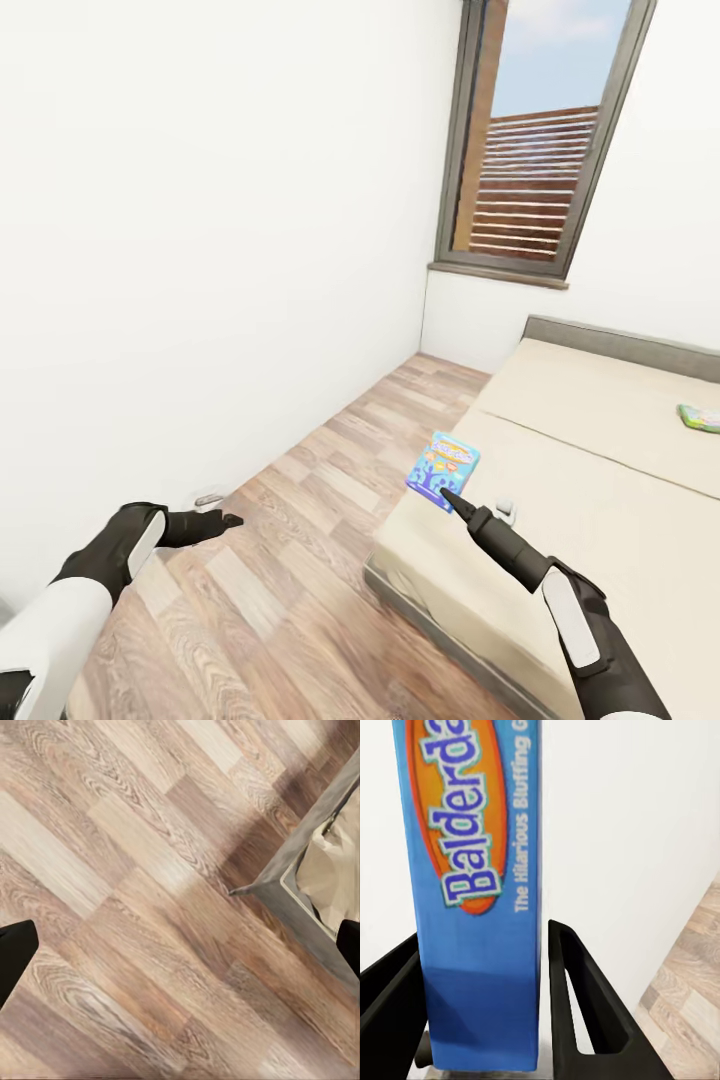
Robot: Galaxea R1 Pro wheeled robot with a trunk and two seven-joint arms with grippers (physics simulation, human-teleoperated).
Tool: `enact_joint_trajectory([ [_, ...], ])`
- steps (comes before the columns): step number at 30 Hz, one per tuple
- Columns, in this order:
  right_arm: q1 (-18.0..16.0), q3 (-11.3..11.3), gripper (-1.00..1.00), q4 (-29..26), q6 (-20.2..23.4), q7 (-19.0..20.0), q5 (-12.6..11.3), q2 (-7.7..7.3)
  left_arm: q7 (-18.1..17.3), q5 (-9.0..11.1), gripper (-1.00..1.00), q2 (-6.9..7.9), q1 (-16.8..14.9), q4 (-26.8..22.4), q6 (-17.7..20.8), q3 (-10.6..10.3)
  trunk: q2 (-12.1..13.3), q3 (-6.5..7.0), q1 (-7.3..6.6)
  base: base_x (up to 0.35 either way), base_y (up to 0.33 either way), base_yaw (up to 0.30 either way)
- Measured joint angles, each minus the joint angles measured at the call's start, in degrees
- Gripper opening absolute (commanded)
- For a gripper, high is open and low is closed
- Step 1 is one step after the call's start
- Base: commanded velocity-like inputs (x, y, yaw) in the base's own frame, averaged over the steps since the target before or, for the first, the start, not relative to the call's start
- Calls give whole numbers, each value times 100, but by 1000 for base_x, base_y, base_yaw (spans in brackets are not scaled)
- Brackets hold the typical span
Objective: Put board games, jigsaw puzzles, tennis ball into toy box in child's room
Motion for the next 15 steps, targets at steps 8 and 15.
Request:
enact_joint_trajectory([
  [8, 0, 6, -100, -3, -1, 2, 0, -3, 1, -1, 100, 5, 0, 0, -3, -6, 321, 177, -176, -131, -307, 266],
  [15, 0, 9, -100, -3, -2, -3, 1, 1, -8, -2, 100, 11, 0, 0, -3, -16, 602, 333, -329, -169, -289, 266],
])
